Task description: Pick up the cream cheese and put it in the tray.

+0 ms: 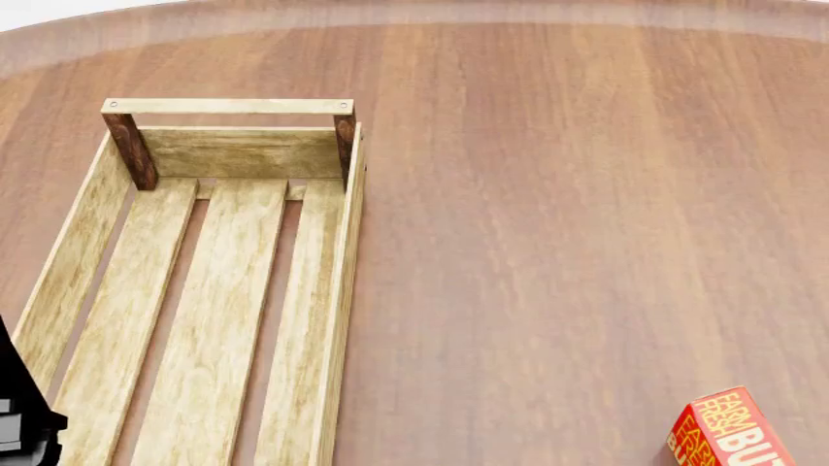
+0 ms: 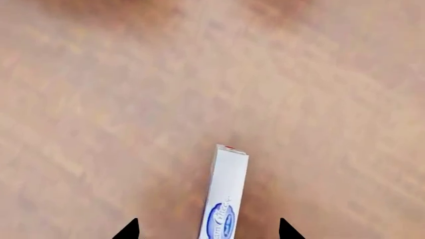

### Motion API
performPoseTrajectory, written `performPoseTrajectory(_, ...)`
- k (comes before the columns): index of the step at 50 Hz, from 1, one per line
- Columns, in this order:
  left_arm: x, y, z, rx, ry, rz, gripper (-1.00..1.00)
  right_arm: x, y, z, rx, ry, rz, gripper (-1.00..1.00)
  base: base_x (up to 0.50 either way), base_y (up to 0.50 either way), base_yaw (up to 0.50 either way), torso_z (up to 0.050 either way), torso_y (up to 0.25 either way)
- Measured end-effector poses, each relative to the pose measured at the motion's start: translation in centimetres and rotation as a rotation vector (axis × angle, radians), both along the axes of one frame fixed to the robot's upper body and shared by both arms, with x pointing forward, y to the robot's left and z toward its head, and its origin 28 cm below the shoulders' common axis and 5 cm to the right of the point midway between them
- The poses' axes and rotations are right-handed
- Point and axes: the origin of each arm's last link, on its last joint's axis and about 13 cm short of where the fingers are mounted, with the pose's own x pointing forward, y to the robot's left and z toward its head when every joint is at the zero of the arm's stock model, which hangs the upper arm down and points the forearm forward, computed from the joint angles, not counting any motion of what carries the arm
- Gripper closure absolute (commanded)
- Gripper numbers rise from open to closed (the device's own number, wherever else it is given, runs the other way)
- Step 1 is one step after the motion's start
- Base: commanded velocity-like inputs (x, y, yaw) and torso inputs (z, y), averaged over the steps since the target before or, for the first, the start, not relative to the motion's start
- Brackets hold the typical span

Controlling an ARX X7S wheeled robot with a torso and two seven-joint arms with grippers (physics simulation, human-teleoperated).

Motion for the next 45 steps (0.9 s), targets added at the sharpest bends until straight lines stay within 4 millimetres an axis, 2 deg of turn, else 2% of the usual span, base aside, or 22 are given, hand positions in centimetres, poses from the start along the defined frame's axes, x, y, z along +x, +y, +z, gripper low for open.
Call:
performPoseTrajectory(35, -0.1, 0.0, 0.0, -0.001, -0.003, 0.001, -1.00, 0.5, -0.1, -1.5, 0.049, 0.045, 0.014, -1.00, 0.00, 0.00, 0.00, 0.000, 0.000)
performPoseTrajectory(36, -0.1, 0.0, 0.0, -0.001, -0.002, 0.001, -1.00, 0.5, -0.1, -1.6, 0.050, 0.047, 0.015, 1.00, 0.00, 0.00, 0.00, 0.000, 0.000)
performPoseTrajectory(45, 0.0, 0.0, 0.0, -0.002, -0.001, 0.000, -1.00, 0.5, -0.1, -1.7, 0.059, 0.061, 0.020, 1.00, 0.00, 0.00, 0.00, 0.000, 0.000)
